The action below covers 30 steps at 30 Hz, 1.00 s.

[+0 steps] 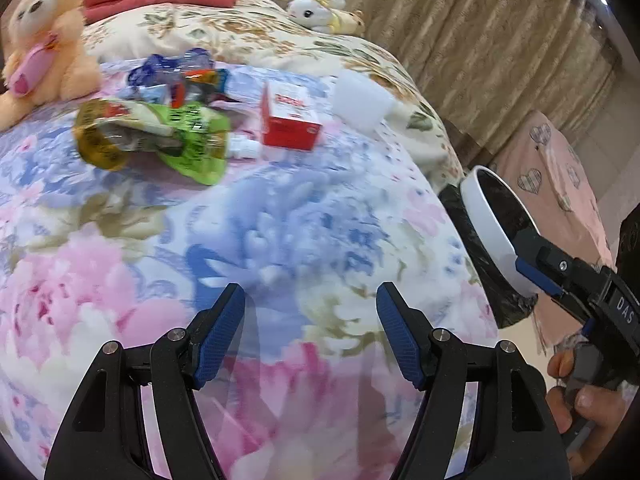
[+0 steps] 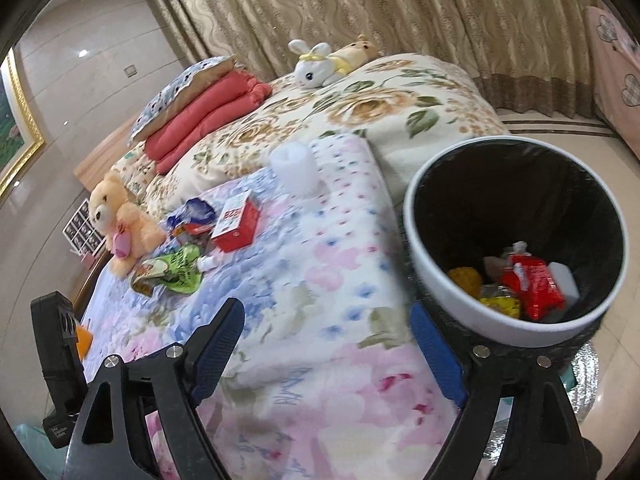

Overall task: Collect trash
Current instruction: 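Move both open tools back over the bed toward the carton and pouch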

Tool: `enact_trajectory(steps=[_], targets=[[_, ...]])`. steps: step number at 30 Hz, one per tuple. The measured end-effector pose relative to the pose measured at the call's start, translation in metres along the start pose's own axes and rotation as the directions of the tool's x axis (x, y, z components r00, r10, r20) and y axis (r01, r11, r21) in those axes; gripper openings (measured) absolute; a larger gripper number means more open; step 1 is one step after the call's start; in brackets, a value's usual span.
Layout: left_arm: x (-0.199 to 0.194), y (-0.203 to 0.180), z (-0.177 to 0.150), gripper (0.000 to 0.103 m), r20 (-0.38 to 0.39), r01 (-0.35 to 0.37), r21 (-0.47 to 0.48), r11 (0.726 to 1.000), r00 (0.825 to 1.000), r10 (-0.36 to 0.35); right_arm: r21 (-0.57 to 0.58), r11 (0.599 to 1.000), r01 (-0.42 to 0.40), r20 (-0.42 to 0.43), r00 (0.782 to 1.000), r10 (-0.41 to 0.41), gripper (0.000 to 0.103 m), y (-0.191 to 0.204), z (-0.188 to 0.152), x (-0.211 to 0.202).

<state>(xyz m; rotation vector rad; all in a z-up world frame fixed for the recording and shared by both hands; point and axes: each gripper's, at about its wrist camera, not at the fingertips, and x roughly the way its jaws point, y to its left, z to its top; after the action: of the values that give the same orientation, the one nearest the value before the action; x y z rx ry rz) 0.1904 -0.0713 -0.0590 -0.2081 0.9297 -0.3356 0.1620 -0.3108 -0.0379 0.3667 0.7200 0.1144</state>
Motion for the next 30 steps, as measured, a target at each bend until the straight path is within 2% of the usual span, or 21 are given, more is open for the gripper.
enact_trajectory(steps=[22, 30], targets=[[-0.018, 0.095, 0.024, 0.077, 0.048, -0.092, -0.156, 0.983, 0.994, 0.1, -0.062, 0.996, -0.068, -0.087, 0.994, 0.063, 0.087, 0.061, 0.0, 0.071], [-0.012, 0.115, 0.045, 0.077, 0.049, -0.087, -0.173, 0.981, 0.994, 0.096, -0.075, 0.994, -0.078, -0.096, 0.993, 0.071, 0.087, 0.077, 0.015, 0.099]])
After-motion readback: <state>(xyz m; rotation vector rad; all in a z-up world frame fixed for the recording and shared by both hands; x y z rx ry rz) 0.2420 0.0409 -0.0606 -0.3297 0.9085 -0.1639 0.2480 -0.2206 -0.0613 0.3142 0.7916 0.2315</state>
